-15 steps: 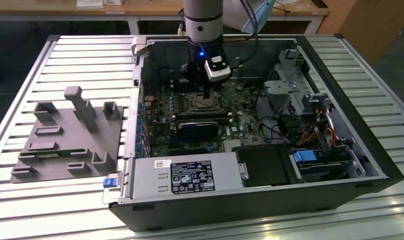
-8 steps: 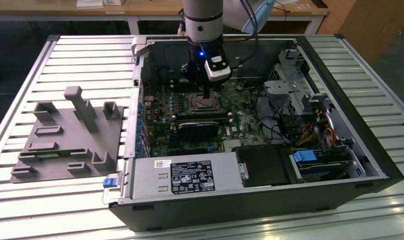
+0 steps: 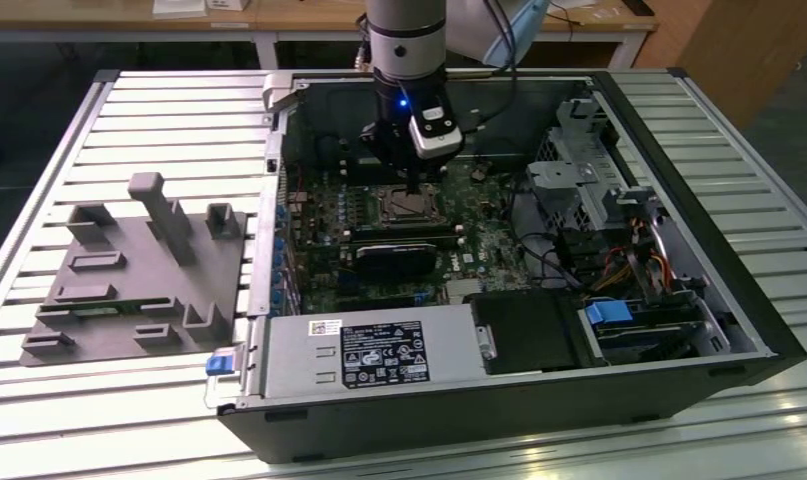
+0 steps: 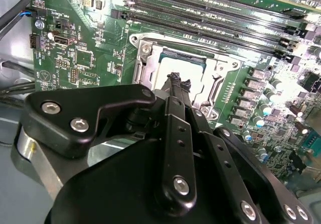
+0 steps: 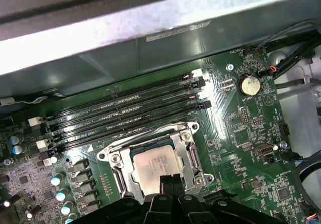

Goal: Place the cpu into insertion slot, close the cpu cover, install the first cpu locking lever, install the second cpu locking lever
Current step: 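Install the second cpu locking lever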

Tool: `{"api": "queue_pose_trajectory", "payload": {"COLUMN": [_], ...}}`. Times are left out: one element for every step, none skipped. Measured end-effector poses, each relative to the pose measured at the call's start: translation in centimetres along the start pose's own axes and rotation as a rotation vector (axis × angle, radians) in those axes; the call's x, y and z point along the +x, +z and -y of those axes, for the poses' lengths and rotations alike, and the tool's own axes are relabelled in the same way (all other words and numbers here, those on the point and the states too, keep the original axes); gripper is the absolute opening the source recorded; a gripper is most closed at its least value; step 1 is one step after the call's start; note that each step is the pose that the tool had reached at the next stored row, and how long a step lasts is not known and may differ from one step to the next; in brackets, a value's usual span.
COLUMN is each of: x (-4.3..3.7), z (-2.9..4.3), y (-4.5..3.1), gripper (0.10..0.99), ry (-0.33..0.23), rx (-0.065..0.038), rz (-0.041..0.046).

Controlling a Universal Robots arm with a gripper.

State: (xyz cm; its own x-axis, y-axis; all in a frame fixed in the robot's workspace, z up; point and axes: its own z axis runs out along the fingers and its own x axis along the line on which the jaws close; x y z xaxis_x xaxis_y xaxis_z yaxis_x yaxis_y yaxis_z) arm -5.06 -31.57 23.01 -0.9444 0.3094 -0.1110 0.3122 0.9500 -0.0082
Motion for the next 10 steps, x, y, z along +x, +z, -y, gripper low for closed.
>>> {"api": "queue_pose_trajectory", "payload": {"x": [-0.01,-0.01,-0.01,-0.02,-0.02,-0.02,-0.02,-0.02,-0.03,-0.03], "z": [0.00,0.00,0.00,0.00,0.00,0.00,0.00,0.00,0.01,0.01], "y": [-0.05,-0.11,-0.11,-0.14,-0.17,-0.17,-0.19,-0.21,-0.25,-0.28], "gripper": [0.102,0.102,0.102,0.102,0.102,0.102,0.102,0.102,0.102,0.102], "ry": [0.000,0.000,0.000,0.000,0.000,0.000,0.000,0.000,0.000,0.000], "rx": [0.000,0.000,0.000,0.000,0.000,0.000,0.000,0.000,0.001,0.000], "rz": [0.0000,0.0000,0.0000,0.0000,0.0000,0.0000,0.0000,-0.0001,-0.0001,-0.0001]}}
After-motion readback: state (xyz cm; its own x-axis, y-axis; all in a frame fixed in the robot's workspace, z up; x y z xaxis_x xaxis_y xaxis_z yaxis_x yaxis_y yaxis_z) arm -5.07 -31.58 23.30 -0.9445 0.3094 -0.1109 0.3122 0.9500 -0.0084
